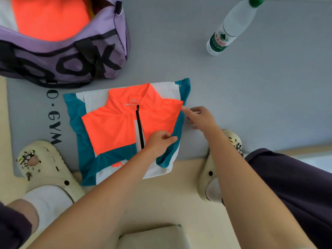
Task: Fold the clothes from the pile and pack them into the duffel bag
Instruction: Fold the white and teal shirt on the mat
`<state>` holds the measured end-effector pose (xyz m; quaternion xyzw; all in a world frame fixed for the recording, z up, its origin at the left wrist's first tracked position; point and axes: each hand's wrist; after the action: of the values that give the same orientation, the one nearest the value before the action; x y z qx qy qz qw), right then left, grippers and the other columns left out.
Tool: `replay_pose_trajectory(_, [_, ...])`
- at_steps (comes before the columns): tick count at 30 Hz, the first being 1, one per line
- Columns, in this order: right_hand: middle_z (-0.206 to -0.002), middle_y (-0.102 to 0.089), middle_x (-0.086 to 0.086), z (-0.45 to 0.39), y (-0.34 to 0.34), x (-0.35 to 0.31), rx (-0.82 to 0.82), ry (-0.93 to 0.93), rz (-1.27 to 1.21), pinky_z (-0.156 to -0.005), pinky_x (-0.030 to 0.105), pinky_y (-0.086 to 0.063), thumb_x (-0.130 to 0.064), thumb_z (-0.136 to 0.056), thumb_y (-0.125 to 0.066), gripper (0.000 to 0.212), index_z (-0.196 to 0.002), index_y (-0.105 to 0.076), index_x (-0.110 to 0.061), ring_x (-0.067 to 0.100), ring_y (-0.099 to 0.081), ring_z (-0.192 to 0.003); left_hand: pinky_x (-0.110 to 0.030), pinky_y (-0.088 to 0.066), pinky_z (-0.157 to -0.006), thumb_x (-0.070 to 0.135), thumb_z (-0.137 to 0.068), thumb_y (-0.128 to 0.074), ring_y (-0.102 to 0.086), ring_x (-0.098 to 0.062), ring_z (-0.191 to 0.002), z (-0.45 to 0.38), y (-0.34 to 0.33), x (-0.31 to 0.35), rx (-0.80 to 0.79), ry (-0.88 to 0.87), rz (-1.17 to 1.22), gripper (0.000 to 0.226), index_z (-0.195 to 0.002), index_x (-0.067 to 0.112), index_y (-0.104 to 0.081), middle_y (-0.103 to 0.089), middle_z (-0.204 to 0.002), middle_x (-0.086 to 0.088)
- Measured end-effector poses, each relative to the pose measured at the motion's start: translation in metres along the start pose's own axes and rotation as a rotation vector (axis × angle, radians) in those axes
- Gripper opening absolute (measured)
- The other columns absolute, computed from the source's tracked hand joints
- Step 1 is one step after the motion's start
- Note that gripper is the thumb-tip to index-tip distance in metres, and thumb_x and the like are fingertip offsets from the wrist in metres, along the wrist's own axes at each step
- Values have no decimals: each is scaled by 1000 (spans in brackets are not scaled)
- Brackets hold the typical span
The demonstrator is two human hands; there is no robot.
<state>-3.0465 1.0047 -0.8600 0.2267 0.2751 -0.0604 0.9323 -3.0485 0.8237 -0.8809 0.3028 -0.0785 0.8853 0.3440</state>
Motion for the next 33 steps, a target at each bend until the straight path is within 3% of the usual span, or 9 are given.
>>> replay_pose_trajectory(3, [-91,-67,8,-23,-20,-24,17,11,171,-73,40,-59,-48,-77,-75,46,-95,-59,-9,23,-65,-76,-16,-42,-63,23,-87,-73,-53,-10,-70,5,7,-5,6,-7,32,18,-75,21,-60,-58,-73,5])
replay_pose_trajectory(6, [-85,-69,12,-27,-31,-40,-33,38,219,-57,33,-56,-26,-83,-70,17,-81,-63,-11,19,-61,-63,-13,-40,-58,26,-86,-74,-50,-6,-65,12,24,-7,7,-17,43,16,-75,22,-62,-56,-69,8])
replay_pose_trajectory(11, [-86,-71,13,-1,-60,-61,-225,59,-83,-64,36,-60,-17,-85,-70,17,-94,-63,-5,26,-68,-70,-28,-50,-69,37,-74,-81,-65,-12,-80,32,56,-9,-32,48,313,34,-99,27,-61,-68,-91,6])
replay_pose_trajectory(15, [-88,-72,18,29,-113,-84,-351,106,-55,-68,42,-61,-14,-84,-71,24,-99,-60,1,34,-73,-74,-10,-45,-56,38,-79,-78,-62,7,-72,45,75,-8,94,-30,142,25,-93,30,-59,-66,-83,12])
replay_pose_trajectory(17, [-86,-69,18,41,-138,-94,-374,132,-59,-61,38,-61,-12,-84,-71,23,-98,-57,0,30,-72,-68,-19,-44,-51,37,-85,-72,-62,-4,-70,53,98,-14,191,13,84,17,-88,24,-61,-63,-76,9])
replay_pose_trajectory(22, [-94,-69,13,63,-203,-114,-451,196,-10,-72,39,-61,-14,-88,-69,20,-101,-58,-4,26,-72,-81,-29,-50,-73,39,-83,-74,-65,-17,-82,74,185,-52,234,120,100,18,-86,23,-67,-71,-88,2])
replay_pose_trajectory(25, [-90,-71,3,70,-228,-118,-560,245,41,-72,31,-61,-23,-87,-71,16,-95,-61,-13,16,-71,-80,-28,-46,-64,38,-84,-72,-61,-17,-76,72,218,-75,388,182,54,19,-78,24,-60,-65,-80,3])
replay_pose_trajectory(31, [-87,-68,6,41,-181,-75,-18,229,136,-71,42,-56,-20,-84,-67,9,-87,-59,-18,24,-66,-72,-30,-44,-62,34,-83,-67,-61,-21,-77,61,217,-103,503,220,24,21,-88,15,-60,-63,-81,-2])
replay_pose_trajectory(33, [-90,-69,10,38,-165,-50,24,134,255,-74,42,-56,-21,-85,-65,7,-88,-60,-18,25,-64,-76,-27,-42,-57,36,-85,-66,-60,-17,-72,60,213,-104,542,207,-5,19,-82,19,-58,-62,-78,0])
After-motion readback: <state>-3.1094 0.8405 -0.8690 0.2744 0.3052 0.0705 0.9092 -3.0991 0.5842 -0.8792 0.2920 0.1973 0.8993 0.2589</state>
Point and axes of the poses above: each hand's wrist, its own z-axis away from the middle knuckle, its own y-axis out of the back of the hand, x = y × z
